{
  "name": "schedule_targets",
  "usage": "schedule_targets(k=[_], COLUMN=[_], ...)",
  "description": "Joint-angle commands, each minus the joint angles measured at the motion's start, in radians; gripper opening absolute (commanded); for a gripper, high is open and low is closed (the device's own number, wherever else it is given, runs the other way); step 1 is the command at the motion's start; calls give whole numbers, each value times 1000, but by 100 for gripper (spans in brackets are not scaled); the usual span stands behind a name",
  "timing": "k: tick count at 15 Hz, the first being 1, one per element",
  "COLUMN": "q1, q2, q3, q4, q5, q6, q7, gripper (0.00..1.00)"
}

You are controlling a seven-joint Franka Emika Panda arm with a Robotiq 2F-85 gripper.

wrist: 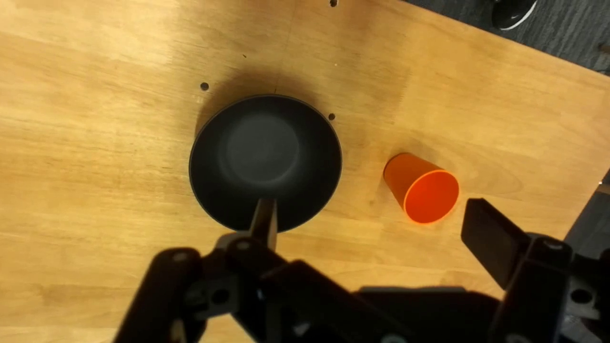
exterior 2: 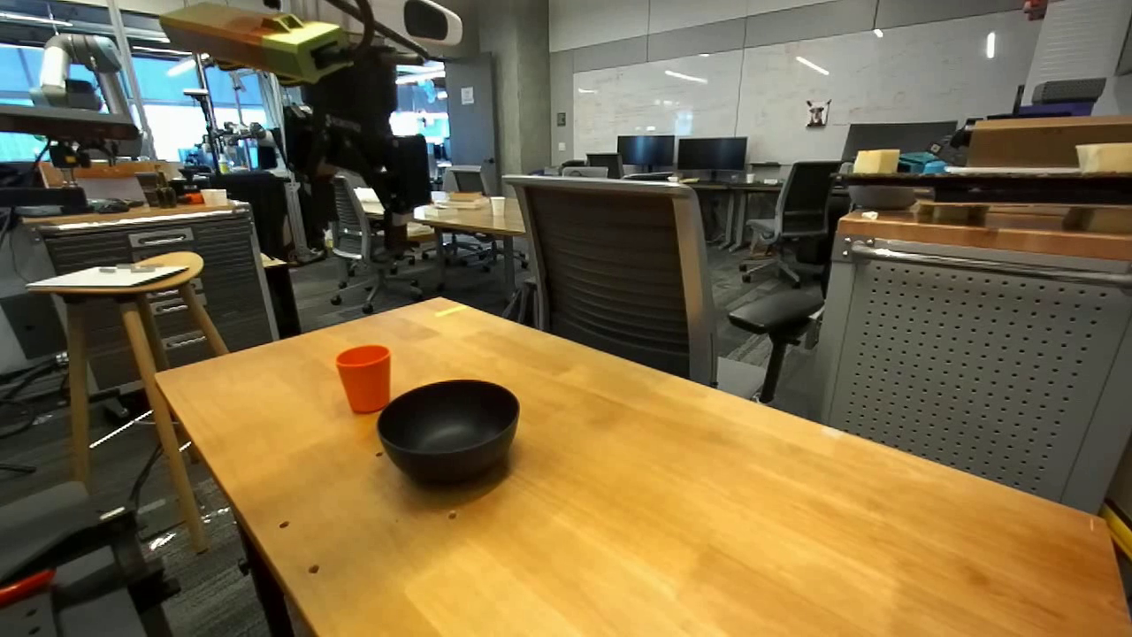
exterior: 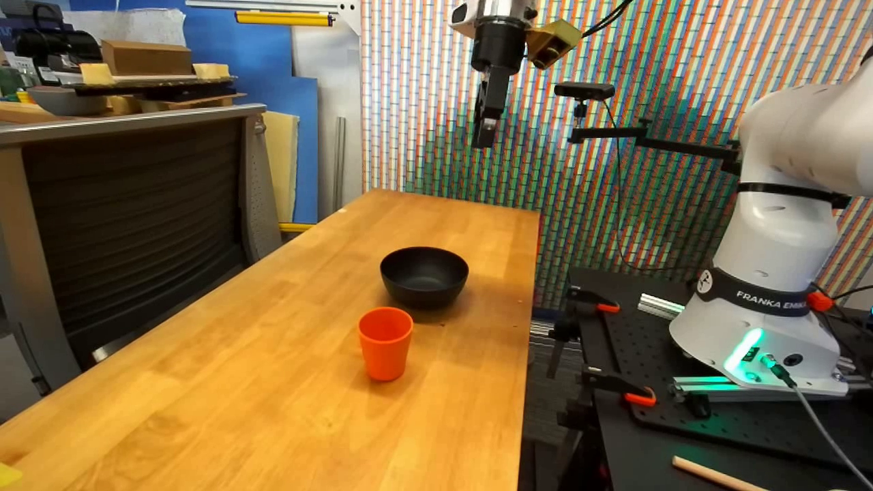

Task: Put the orange cup into the black bowl.

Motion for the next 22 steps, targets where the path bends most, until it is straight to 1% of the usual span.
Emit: schedule_targets(k=[1, 3, 5, 6, 9, 12, 15, 17, 19, 22], q1=[10, 16, 10, 6, -5, -1, -6, -11, -13, -16], q2=[224, 338, 461, 523, 684, 810, 897, 926, 933, 941], q3=[36, 77, 129, 156, 223, 261, 281, 287, 293, 310], q4=[108, 170, 257, 309, 453, 567, 652, 686, 702, 715], q5=[67, 91, 90, 87, 49, -1, -23, -16, -4, 14], q6=[42, 71, 72, 54, 32, 4, -59, -122, -178, -232], q7=[14, 24, 47, 57, 111, 171, 208, 230, 244, 237], gripper=[100, 100, 100, 100, 100, 100, 100, 100, 100, 100])
